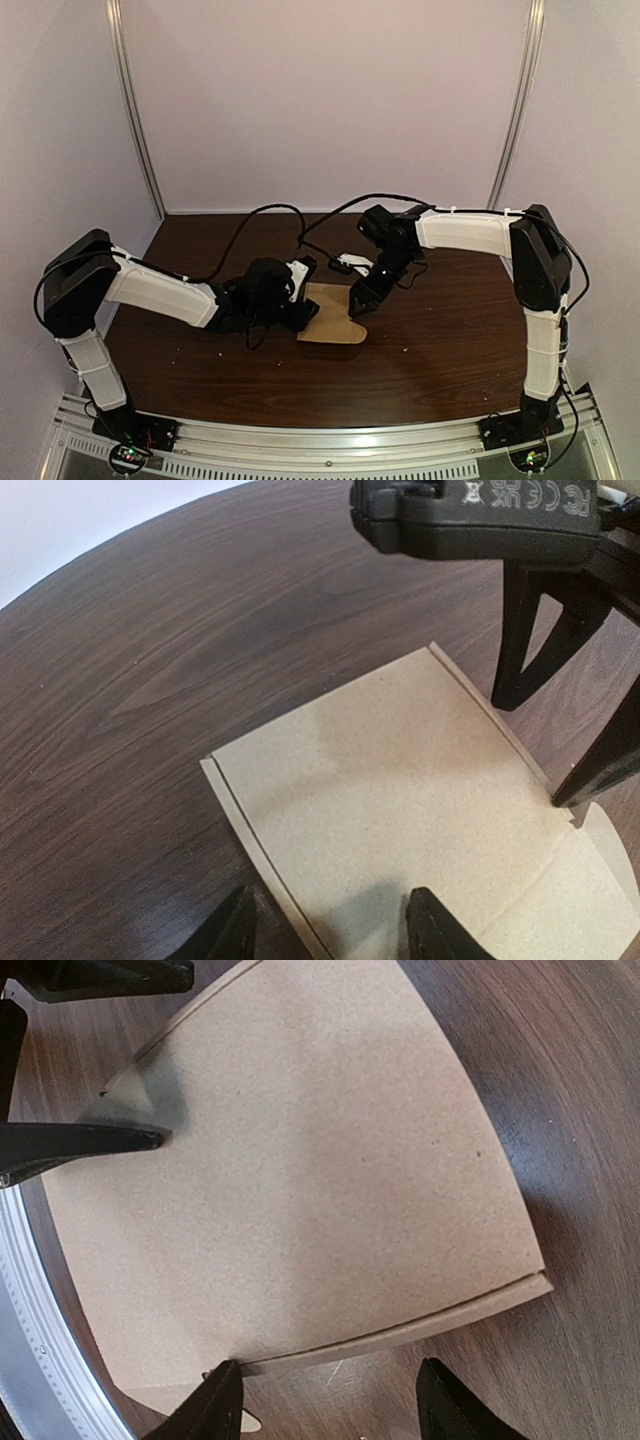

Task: Fold the paper box

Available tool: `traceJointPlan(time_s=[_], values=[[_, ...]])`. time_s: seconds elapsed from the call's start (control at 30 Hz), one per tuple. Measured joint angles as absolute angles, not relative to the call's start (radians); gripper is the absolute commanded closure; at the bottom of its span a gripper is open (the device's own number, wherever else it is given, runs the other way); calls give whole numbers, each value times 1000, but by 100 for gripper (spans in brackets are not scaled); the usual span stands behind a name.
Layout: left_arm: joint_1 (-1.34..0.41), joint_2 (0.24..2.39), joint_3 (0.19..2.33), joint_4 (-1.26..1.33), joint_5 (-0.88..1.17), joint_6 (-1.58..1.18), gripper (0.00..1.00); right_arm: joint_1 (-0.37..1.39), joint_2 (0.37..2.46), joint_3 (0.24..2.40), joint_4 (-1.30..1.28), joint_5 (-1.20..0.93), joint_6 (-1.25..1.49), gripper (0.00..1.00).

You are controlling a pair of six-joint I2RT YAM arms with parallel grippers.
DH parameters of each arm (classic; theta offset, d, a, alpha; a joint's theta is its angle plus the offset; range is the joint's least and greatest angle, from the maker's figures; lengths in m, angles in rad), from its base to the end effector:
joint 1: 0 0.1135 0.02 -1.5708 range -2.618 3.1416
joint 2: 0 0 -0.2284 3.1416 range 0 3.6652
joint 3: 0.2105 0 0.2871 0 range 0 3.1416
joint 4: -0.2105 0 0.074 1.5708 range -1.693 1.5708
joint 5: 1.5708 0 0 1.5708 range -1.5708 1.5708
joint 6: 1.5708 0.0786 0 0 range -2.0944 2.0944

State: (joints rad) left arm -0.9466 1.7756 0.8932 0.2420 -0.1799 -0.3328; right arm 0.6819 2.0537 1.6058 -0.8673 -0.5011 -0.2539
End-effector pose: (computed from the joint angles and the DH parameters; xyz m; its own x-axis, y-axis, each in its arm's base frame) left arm 0.2525 -0.3265 0.0680 -0.5635 0.2324 -0.7928 0.5612 0.8119 -0.1609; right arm 0.3188 0.3074 0.1100 -0.5645 -0.7420 -0.3615 -0.8150 0.4318 0.3864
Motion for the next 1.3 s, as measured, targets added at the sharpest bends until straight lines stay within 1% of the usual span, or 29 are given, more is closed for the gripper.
traceJointPlan(time_s=[0.13,0.23,0.33,0.57,0.67,0.8,0.93,1.17,1.3], values=[[-944,1779,893,251,-179,-334,47,683,2053,1605,-865,-497,-247,40],[-943,1781,893,254,-178,-334,47,684,2051,1605,-865,-496,-236,37],[-942,1781,893,254,-178,-334,47,684,2051,1605,-865,-518,-227,35],[-941,1782,893,259,-174,-335,48,694,2057,1625,-883,-585,-203,35],[-941,1784,893,262,-172,-336,47,698,2084,1640,-887,-578,-195,38],[-937,1784,893,262,-170,-339,47,699,2113,1654,-893,-574,-158,46],[-934,1784,893,261,-170,-339,47,703,2113,1653,-892,-576,-126,46],[-932,1767,893,242,-171,-325,43,696,2111,1649,-896,-621,-116,34],[-932,1670,893,174,-181,-288,41,682,2067,1662,-959,-611,-144,31]])
